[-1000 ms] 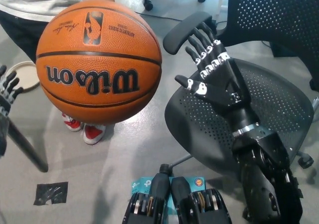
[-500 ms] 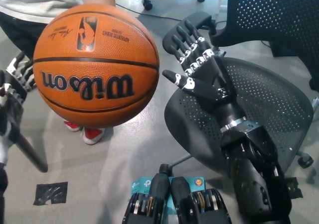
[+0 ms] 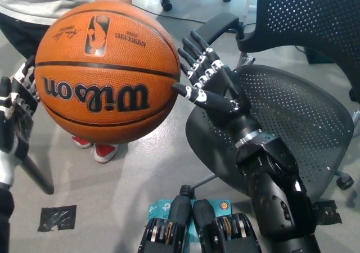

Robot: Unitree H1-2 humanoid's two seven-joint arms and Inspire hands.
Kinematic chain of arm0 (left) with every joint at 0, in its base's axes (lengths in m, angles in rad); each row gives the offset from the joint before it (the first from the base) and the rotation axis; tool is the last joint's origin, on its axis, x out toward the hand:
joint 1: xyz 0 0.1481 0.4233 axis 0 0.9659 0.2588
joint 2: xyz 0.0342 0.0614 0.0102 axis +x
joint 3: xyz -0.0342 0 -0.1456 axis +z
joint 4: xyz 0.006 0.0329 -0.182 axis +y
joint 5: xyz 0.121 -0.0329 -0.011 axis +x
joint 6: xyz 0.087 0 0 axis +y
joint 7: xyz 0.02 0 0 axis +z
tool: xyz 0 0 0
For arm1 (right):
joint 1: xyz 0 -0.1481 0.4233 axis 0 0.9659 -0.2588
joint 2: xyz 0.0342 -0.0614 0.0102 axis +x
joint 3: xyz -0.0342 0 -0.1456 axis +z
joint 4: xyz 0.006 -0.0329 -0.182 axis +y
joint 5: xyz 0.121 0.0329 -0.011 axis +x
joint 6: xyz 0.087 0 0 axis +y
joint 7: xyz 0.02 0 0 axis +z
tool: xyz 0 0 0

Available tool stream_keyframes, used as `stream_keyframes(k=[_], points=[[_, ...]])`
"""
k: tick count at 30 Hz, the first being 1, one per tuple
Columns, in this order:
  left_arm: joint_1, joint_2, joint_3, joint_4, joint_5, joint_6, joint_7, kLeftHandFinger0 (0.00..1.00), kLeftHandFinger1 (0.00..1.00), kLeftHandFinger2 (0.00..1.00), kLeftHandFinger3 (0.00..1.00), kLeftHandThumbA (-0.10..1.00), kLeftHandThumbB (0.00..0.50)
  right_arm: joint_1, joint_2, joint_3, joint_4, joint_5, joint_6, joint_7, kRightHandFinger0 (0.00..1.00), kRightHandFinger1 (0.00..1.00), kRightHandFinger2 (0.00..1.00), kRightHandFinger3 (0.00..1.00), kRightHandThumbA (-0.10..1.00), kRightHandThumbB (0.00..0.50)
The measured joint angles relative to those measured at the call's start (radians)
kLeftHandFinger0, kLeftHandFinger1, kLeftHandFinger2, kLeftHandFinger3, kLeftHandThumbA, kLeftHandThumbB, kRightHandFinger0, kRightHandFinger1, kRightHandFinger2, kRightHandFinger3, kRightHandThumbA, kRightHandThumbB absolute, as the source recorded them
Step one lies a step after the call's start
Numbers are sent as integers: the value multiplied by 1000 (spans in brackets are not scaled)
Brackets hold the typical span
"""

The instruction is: The robot grabs the basketball from a person using both hands and then drops it on the black chair in the front

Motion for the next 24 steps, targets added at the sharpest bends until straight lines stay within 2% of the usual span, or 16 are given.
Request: stream_keyframes(k=[10, 12, 15, 16, 18, 19, 20, 23, 24], points=[[0, -17, -15, -5, 5, 4, 2, 1000, 1000, 1000, 1000, 1000, 274, -80, 5, 9, 128, -52, -39, 4, 1000, 1000, 1000, 1000, 1000, 453], [0, -17, -18, -5, 10, 5, 3, 1000, 1000, 1000, 1000, 1000, 299, -92, 10, 10, 138, -59, -53, 4, 1000, 1000, 1000, 1000, 1000, 477], [-15, -20, -45, 5, 39, 24, 23, 1000, 1000, 1000, 1000, 1000, 305, -99, 22, 21, 146, -89, -76, -7, 1000, 1000, 1000, 1000, 1000, 479], [-19, -21, -48, 6, 46, 27, 30, 1000, 1000, 1000, 1000, 1000, 298, -99, 26, 21, 147, -95, -82, -12, 1000, 1000, 1000, 1000, 1000, 404], [-33, -24, -70, 20, 96, 28, 59, 1000, 1000, 1000, 1000, 1000, 299, -99, 32, 25, 152, -116, -94, -33, 1000, 1000, 1000, 1000, 1000, 400], [-39, -26, -83, 31, 123, 28, 74, 1000, 1000, 1000, 1000, 1000, 301, -99, 36, 27, 156, -127, -100, -44, 1000, 1000, 1000, 1000, 1000, 382], [-44, -30, -92, 40, 139, 30, 86, 1000, 1000, 1000, 1000, 1000, 282, -99, 39, 29, 160, -135, -106, -53, 1000, 1000, 1000, 1000, 1000, 364], [-83, -74, -124, 100, 219, 51, 155, 1000, 1000, 1000, 1000, 1000, 279, -100, 57, 42, 197, -183, -150, -102, 1000, 1000, 1000, 1000, 1000, 368], [-95, -85, -130, 114, 237, 57, 176, 1000, 1000, 1000, 1000, 1000, 267, -100, 59, 47, 207, -197, -166, -114, 1000, 1000, 1000, 1000, 1000, 349]])
